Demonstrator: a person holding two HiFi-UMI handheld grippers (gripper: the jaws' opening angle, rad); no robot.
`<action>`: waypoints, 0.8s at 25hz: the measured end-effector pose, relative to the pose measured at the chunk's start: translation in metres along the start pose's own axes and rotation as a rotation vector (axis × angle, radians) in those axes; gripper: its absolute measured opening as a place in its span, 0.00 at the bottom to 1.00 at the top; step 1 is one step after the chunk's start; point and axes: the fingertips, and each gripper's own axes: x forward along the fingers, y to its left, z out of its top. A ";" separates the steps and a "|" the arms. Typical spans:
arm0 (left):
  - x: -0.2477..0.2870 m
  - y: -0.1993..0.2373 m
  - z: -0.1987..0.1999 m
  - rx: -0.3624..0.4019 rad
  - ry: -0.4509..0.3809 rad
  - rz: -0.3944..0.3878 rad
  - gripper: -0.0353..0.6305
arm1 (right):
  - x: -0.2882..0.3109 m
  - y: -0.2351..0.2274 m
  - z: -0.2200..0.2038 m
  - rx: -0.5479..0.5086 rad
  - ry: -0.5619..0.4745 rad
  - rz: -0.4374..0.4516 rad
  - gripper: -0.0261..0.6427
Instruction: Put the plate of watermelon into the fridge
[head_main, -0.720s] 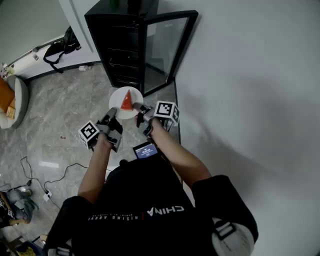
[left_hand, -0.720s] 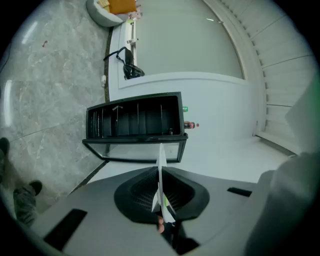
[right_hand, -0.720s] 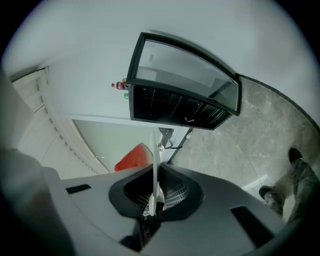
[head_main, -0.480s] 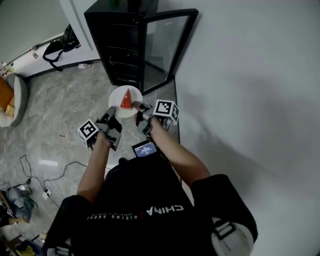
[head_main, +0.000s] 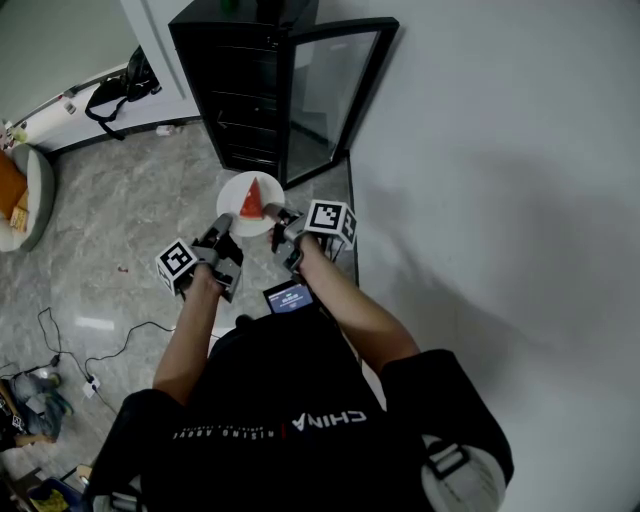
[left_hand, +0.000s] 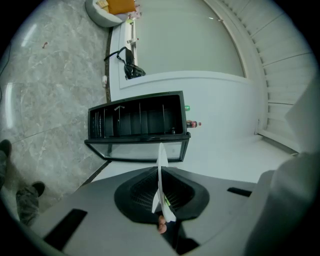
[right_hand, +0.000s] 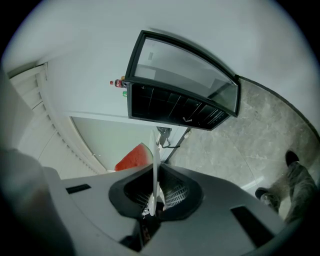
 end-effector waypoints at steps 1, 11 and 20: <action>0.000 0.000 0.000 0.000 0.001 0.001 0.09 | 0.000 0.000 0.000 0.001 0.001 0.000 0.08; 0.015 0.008 0.001 0.001 -0.001 0.016 0.09 | 0.006 -0.010 0.014 0.015 0.014 -0.008 0.08; 0.032 0.011 -0.006 0.006 0.000 0.028 0.09 | 0.005 -0.019 0.030 0.023 0.030 -0.006 0.08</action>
